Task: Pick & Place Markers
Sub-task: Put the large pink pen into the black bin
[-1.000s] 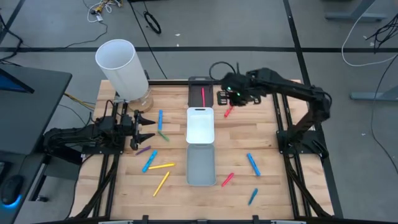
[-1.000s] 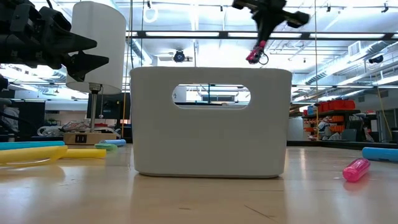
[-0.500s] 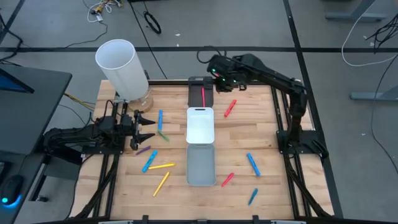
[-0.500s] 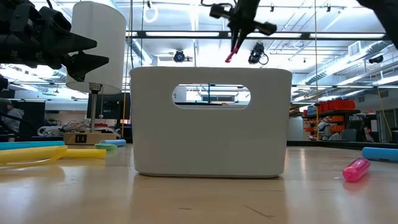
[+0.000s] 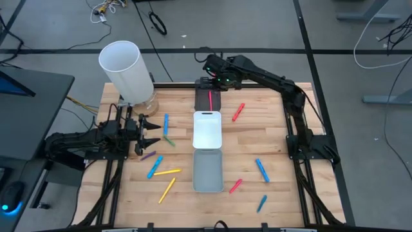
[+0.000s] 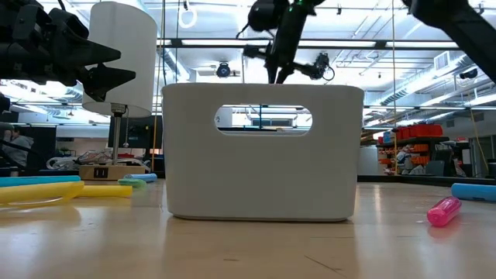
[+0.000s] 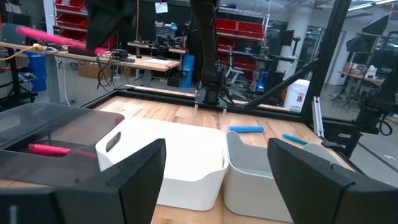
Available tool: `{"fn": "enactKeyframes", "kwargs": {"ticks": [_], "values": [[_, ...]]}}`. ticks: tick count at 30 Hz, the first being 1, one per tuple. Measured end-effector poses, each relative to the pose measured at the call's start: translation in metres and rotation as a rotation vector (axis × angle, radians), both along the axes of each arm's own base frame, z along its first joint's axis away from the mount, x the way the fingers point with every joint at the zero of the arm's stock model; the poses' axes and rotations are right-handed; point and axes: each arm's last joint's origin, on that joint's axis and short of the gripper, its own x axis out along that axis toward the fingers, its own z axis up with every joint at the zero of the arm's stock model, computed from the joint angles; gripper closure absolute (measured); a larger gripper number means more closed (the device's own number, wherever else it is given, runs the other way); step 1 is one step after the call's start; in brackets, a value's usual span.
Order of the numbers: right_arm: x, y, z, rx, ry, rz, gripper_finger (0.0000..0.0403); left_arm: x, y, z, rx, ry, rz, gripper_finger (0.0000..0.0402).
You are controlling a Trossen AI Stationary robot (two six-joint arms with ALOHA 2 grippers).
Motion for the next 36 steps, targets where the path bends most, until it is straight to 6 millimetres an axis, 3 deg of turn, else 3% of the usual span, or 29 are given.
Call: {"fn": "enactKeyframes", "kwargs": {"ticks": [13,28,36], "values": [[0.021,-0.016,-0.054,0.059,0.113,-0.001,0.0403,0.0,0.0,0.0,0.0,0.0,0.0,0.0113],[0.033,-0.021,-0.091,0.111,0.17,-0.033,0.0403,0.0,0.0,0.0,0.0,0.0,0.0,0.0113],[0.029,-0.02,-0.116,0.184,0.214,-0.043,0.0403,0.0,0.0,0.0,0.0,0.0,0.0,0.0113]]}}
